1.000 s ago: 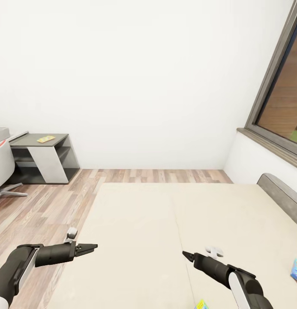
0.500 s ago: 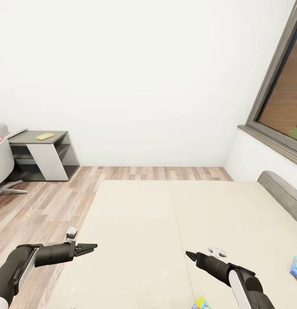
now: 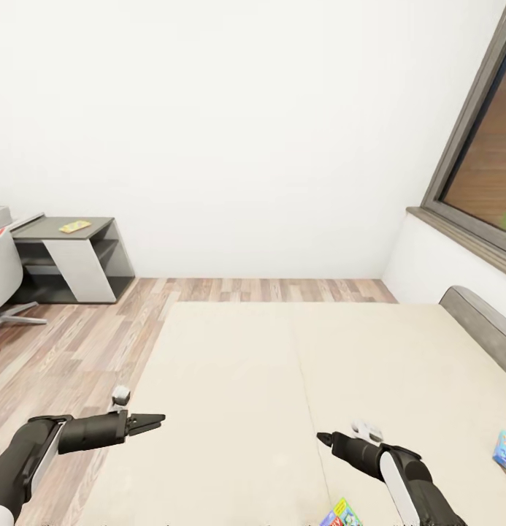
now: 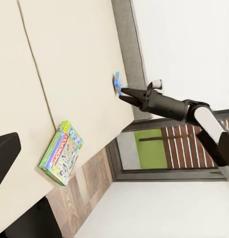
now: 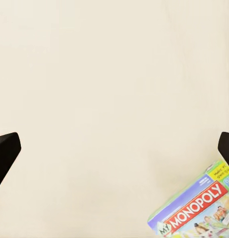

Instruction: Put all the toys in the child's room - the three board games (two on the bed and one on the table), the two jigsaw puzzles on the table, and the tennis ball on the table - inside the toy box on the table in the child's room.

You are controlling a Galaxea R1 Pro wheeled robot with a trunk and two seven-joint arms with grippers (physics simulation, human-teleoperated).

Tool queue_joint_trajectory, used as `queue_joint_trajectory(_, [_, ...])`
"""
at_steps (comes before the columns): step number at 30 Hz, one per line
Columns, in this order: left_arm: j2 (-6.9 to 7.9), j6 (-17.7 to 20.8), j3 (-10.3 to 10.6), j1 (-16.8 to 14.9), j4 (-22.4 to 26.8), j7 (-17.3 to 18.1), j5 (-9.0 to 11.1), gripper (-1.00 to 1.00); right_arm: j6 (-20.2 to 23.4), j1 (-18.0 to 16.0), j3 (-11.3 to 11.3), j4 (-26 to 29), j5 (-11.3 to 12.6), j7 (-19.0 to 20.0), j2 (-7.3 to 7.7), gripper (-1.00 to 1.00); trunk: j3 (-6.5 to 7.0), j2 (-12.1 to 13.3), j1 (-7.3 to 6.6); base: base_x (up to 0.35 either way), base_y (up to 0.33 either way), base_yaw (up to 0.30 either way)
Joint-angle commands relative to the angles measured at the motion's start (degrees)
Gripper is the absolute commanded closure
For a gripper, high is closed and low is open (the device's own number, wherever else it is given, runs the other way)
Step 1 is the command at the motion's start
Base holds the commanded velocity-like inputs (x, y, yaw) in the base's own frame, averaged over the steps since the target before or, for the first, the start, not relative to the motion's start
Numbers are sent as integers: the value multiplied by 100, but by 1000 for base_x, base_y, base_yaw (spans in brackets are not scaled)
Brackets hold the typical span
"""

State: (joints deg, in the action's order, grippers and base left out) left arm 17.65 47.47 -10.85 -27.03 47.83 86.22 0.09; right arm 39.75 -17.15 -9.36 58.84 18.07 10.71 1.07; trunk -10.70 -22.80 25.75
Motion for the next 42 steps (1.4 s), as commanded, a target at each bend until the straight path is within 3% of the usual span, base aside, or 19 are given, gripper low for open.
queue_joint_trajectory(1, [1,60,1,-4,3,65,0,-100,28,-20,-13,-31,-12,-3,-2,-100,-21,-12,3,0,0,0])
queue_joint_trajectory(13, [13,60,4,-4,23,378,0,-100,-19,-193,-13,-466,-19,-187,-8,-100,-134,-12,3,0,0,0])
queue_joint_trajectory(24, [2,60,29,-4,343,378,0,-100,-28,-294,-13,-704,-31,-254,-10,-100,-238,-12,3,0,0,0])
queue_joint_trajectory(42, [-2,57,47,-4,353,378,-27,-100,-29,-298,-2,-716,-32,-323,-17,-100,-407,-12,3,0,0,0])
